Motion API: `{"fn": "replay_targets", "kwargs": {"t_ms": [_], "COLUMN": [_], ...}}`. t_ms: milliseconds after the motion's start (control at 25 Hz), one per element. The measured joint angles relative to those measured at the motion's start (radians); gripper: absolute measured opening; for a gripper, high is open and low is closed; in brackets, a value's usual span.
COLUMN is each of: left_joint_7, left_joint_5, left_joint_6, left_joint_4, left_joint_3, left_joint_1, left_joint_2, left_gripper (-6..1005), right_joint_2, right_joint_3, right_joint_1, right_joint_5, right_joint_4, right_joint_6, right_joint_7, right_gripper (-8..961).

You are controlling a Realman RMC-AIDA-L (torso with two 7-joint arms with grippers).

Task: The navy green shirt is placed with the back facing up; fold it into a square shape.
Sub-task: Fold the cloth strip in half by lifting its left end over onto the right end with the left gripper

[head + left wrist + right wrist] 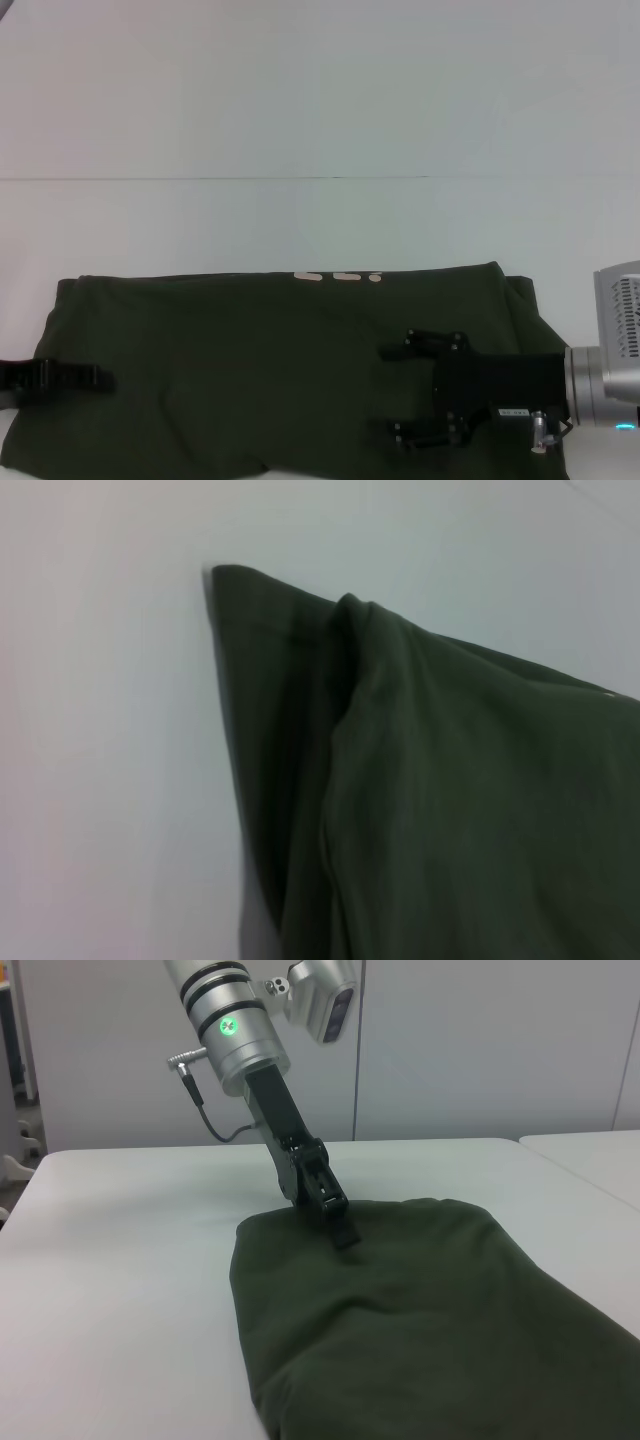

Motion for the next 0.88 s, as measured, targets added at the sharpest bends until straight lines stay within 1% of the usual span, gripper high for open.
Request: {"fn": "replay_targets", "kwargs": {"t_ms": [280, 400, 440, 480, 640, 760, 880], "left_joint_7": [-0.002, -0.004, 0.0, 0.0, 0.008, 0.002, 0.0], "left_joint_5": [-0.001, -0.001, -0.003, -0.003, 0.004, 0.005, 0.002], "left_joint_6": [0.005, 0.014, 0.018, 0.018, 0.023, 0.018, 0.016], "left_joint_4": [0.004, 0.009, 0.029, 0.029, 0.07, 0.072, 0.072], "left_joint_3": [-0.002, 0.001, 0.001, 0.001, 0.026, 0.045, 0.042], "left_joint_1": [-0.004, -0.005, -0.002, -0.002, 0.004, 0.001, 0.0], "left_joint_2": [-0.002, -0.004, -0.011, -0.011, -0.033, -0.036, -0.036], "left_gripper": [859, 805, 787, 760, 651, 570, 468], "right_joint_2": [0.0, 0.0, 0.0, 0.0, 0.0, 0.0, 0.0], "right_joint_3": [0.0, 0.0, 0.0, 0.0, 0.0, 0.0, 0.0], "right_joint_1": [-0.001, -0.001, -0.001, -0.001, 0.0, 0.001, 0.001], "right_joint_5": [0.0, 0.0, 0.0, 0.0, 0.0, 0.0, 0.0], "right_joint_4": [0.001, 0.001, 0.001, 0.001, 0.002, 0.003, 0.003], "right_joint_6": [0.001, 0.001, 0.002, 0.002, 0.003, 0.004, 0.003], "right_joint_7": [0.0, 0.0, 0.0, 0.0, 0.002, 0.003, 0.006], "right_gripper": [901, 901, 901, 901, 900, 900, 901]}}
